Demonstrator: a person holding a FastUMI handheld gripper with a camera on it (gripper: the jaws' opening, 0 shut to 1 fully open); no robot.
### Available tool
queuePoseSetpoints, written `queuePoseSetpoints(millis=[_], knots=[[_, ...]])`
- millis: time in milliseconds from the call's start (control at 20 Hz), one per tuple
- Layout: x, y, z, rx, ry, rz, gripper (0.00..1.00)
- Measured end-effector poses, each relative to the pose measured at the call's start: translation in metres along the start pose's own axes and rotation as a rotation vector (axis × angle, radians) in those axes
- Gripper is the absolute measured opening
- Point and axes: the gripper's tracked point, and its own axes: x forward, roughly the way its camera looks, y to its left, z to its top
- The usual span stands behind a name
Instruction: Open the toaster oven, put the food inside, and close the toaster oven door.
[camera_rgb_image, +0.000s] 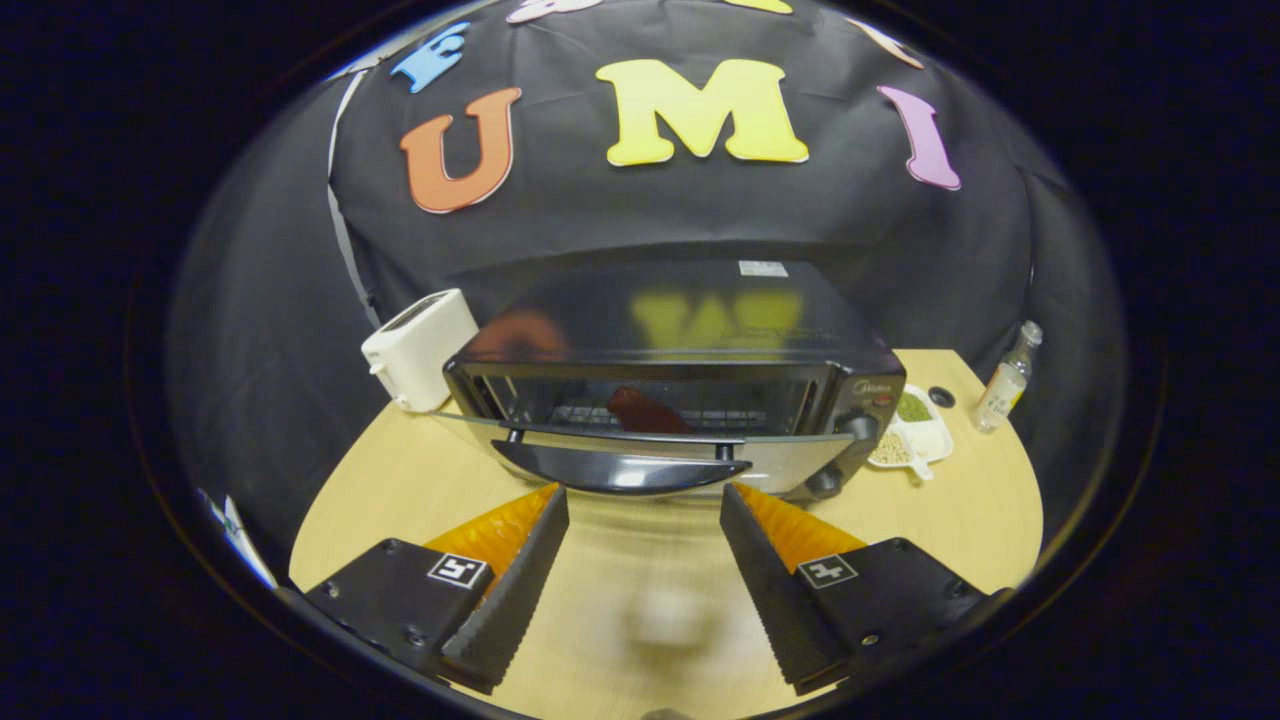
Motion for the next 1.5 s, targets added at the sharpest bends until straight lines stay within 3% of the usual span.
queuePoseSetpoints(millis=[500,950,1250,1500], knots=[[0.014,-0.012,0.015,0.065,-0.017,-0.007,0.98],[-0.020,-0.038,0.021,0.086,-0.051,-0.046,0.98],[-0.089,-0.064,0.047,0.096,-0.149,-0.073,0.98],[-0.190,-0.114,0.098,0.050,-0.315,-0.167,0.98]])
